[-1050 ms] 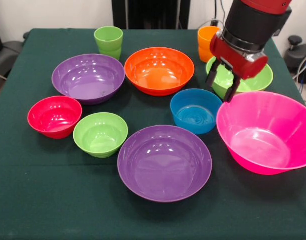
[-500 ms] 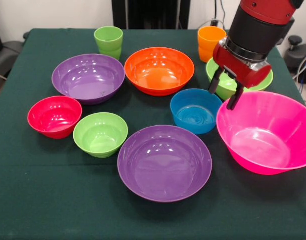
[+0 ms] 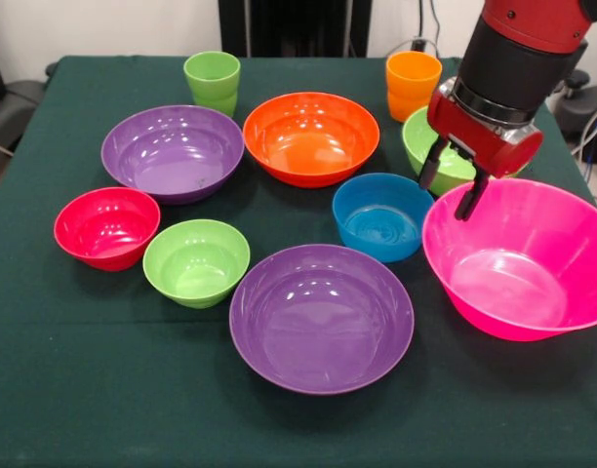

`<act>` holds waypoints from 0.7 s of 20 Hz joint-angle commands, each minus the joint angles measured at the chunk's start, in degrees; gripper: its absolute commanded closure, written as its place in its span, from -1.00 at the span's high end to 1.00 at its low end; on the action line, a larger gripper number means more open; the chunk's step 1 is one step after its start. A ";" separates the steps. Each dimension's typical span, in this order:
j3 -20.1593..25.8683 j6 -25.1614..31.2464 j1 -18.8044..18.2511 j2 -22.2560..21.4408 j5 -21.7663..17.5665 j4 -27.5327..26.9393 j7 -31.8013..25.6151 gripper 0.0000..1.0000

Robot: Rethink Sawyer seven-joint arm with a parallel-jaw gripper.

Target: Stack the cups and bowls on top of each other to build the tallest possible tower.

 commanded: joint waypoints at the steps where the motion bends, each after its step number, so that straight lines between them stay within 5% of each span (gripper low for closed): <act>1: 7.64 3.77 1.06 2.98 -0.47 -2.69 5.08 1.00; 14: 8.88 1.37 0.95 3.42 -1.47 -0.50 3.10 1.00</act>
